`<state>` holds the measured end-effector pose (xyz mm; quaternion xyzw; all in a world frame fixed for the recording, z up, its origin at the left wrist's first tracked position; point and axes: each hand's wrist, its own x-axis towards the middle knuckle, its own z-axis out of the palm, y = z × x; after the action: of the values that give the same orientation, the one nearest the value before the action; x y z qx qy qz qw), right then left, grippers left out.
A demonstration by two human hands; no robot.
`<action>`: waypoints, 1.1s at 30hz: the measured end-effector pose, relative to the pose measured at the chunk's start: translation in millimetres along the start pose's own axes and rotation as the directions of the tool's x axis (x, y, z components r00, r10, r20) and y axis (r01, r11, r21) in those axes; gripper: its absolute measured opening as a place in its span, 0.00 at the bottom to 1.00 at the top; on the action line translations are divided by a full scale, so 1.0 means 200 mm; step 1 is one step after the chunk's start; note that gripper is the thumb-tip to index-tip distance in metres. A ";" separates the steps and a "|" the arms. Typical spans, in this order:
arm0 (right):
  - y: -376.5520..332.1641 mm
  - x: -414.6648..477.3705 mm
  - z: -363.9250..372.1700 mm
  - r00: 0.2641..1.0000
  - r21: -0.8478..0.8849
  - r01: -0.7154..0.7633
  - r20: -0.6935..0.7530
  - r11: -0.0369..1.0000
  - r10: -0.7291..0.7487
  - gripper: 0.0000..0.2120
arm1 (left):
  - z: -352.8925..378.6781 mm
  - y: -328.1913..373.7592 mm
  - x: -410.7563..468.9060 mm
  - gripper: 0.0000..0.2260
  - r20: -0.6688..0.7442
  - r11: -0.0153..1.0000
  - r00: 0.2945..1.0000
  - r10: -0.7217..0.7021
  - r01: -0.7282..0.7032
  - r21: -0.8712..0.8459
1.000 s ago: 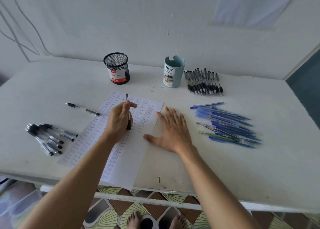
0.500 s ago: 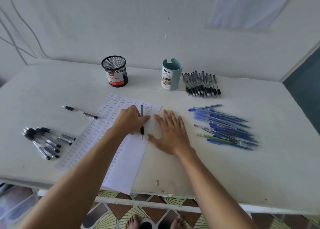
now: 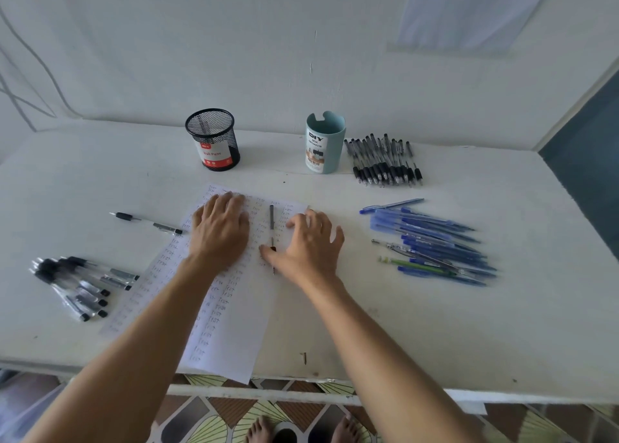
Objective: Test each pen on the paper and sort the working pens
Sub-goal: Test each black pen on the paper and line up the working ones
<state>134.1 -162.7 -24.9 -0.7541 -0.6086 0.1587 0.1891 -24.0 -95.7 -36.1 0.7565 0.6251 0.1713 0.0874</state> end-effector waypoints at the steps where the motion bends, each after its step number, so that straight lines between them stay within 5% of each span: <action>1: -0.01 0.00 -0.01 1.000 -0.001 -0.011 -0.016 1.000 0.011 0.24 | 0.00 0.00 0.00 0.19 -0.002 1.000 1.000 0.001 -0.001 0.006; 5: 0.01 0.02 -0.06 0.994 0.032 -0.054 -0.097 0.998 0.057 0.05 | 0.00 0.01 0.00 0.18 0.003 1.000 1.000 -0.016 0.016 0.022; 12: 0.22 0.11 -0.20 0.903 0.404 -0.046 -0.373 0.913 0.211 0.02 | 0.00 0.00 0.00 0.19 -0.002 0.999 1.000 -0.013 0.013 0.032; 15: 0.31 0.15 -0.23 0.944 0.299 0.019 -0.320 0.954 0.082 0.07 | 0.00 0.00 0.00 0.18 -0.011 0.999 1.000 -0.014 0.014 0.039; 18: 0.33 0.16 -0.22 0.992 0.054 0.098 -0.087 0.994 -0.093 0.26 | 0.00 0.01 0.00 0.18 -0.014 0.999 1.000 -0.021 0.021 0.039; 20: 0.33 0.16 -0.20 0.994 -0.036 0.104 -0.038 0.994 -0.106 0.22 | 0.00 0.01 0.01 0.18 -0.014 0.999 1.000 -0.024 0.024 0.040; 24: 0.31 0.19 -0.18 0.976 0.017 0.118 -0.185 0.993 -0.113 0.07 | 0.01 0.01 0.01 0.19 -0.005 0.998 0.999 -0.032 0.032 0.048; 33: 0.32 0.42 -0.36 0.865 0.507 -0.016 -0.426 0.862 0.267 0.10 | -0.01 0.02 0.00 0.19 -0.016 0.998 0.999 -0.034 0.035 0.052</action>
<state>239.8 -99.2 6.1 -0.7410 -0.4232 0.1278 0.5055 -20.7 -96.2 -33.5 0.7464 0.6428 0.1593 0.0657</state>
